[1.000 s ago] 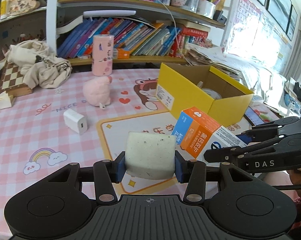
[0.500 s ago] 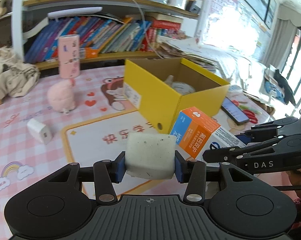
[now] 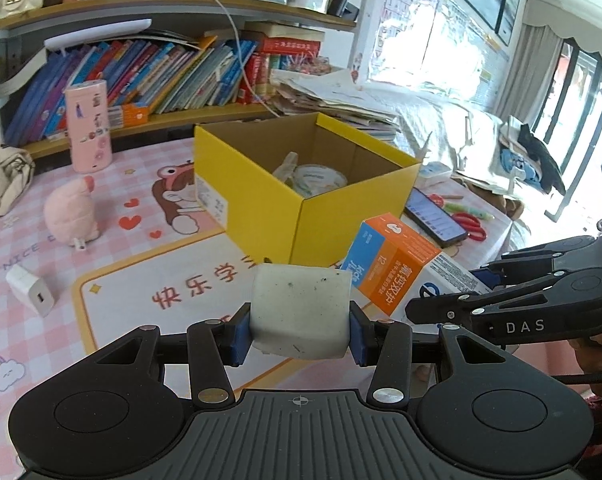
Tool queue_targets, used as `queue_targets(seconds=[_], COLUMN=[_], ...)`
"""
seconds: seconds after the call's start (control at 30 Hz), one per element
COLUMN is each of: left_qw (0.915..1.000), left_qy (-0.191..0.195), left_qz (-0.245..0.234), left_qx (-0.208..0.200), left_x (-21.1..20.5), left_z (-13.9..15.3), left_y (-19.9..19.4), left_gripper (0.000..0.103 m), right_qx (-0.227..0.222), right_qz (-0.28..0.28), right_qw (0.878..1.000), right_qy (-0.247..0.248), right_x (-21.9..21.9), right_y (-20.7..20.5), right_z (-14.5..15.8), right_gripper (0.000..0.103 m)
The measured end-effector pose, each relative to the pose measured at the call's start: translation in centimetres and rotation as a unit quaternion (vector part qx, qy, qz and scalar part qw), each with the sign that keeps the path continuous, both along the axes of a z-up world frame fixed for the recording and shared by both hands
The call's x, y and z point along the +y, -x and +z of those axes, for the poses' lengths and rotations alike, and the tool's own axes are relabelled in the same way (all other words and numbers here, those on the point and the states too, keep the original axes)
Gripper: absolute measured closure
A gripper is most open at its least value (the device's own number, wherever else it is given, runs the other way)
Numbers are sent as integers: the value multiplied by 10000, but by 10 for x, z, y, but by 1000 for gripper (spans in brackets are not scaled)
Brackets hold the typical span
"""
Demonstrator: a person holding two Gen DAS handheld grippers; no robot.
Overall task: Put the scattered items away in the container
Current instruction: 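Lower the sponge with the left tool into the yellow box while the right tool lowers the toothpaste box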
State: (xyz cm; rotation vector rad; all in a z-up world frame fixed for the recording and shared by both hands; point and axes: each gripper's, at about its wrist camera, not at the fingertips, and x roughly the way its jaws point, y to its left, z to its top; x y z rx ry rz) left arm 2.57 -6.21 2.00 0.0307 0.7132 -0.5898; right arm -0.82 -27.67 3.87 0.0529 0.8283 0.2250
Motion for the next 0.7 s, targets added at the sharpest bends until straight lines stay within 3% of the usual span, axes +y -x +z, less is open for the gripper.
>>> queue_targets(seconds=[0.13, 0.4, 0.7], left_qw=[9999, 9987, 9952], left_qy=[38, 75, 164], left_qz=[-107, -353, -468], left_qx=[-47, -346, -849], left_x=[-10, -33, -55], left_z=[3, 18, 47], left_y=[-3, -14, -36], left_gripper=[58, 58, 58], right_qx=[-48, -614, -1207], right_qz=[-144, -376, -161], right_qw=[9999, 9974, 9926], right_qy=[-4, -57, 24], right_x=[-11, -35, -50], right_y=[2, 7, -11], right_z=[3, 23, 55], right_gripper=[66, 66, 66])
